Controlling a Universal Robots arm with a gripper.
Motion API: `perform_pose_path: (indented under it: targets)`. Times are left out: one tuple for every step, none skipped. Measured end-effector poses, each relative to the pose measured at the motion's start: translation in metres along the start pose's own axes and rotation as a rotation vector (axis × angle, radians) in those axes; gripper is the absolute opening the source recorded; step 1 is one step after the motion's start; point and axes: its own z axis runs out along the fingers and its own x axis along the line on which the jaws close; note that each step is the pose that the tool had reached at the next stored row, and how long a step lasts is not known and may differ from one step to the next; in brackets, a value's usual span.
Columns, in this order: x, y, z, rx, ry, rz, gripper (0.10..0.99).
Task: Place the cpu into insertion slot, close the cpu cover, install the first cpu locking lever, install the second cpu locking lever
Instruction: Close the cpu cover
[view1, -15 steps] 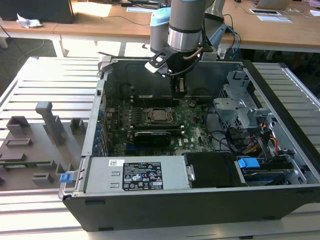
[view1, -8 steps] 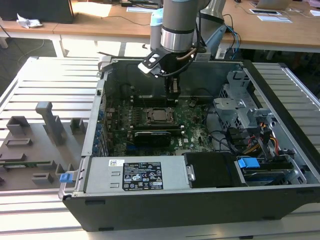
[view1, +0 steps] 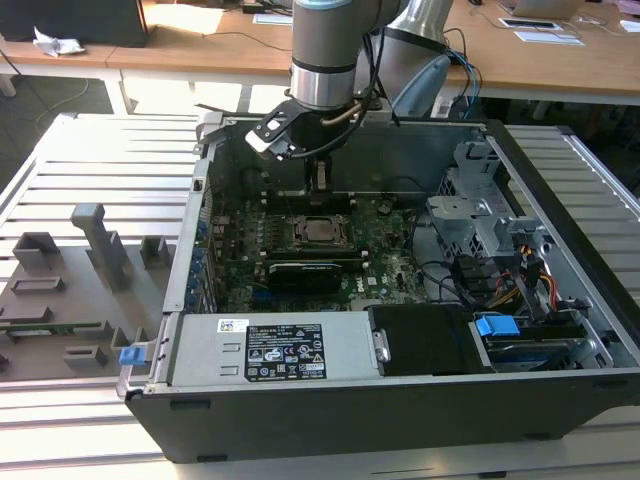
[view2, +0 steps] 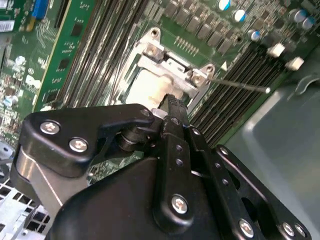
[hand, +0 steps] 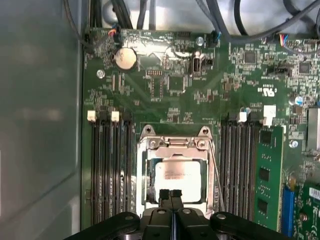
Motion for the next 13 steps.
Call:
perform_pose_path:
  targets:
    - [0.0001, -0.0009, 0.0010, 0.000, 0.0000, 0.000, 0.106]
    - [0.0002, -0.0024, 0.0024, 0.000, 0.0000, 0.000, 0.106]
    - [0.0003, -0.0040, 0.0042, 0.000, 0.0000, 0.000, 0.106]
    - [0.0004, -0.0050, 0.0053, 0.000, 0.0000, 0.000, 0.106]
    - [0.0005, -0.0056, 0.0061, 0.000, 0.0000, 0.000, 0.106]
    - [0.0006, -0.0068, 0.0073, 0.000, 0.0000, 0.000, 0.106]
    - [0.0007, -0.0075, 0.0082, 0.000, 0.0000, 0.000, 0.106]
    - [0.0007, -0.0077, 0.0087, 0.000, 0.0000, 0.000, 0.106]
    - [0.0007, -0.0077, 0.0091, 0.000, 0.0000, 0.000, 0.106]
    - [0.0007, -0.0079, 0.0098, 0.000, 0.0000, 0.000, 0.106]
    - [0.0008, -0.0079, 0.0103, 0.000, 0.0001, 0.000, 0.106]
    - [0.0008, -0.0080, 0.0107, 0.000, 0.0000, 0.000, 0.106]
    - [0.0009, -0.0080, 0.0112, 0.000, 0.0000, 0.000, 0.106]
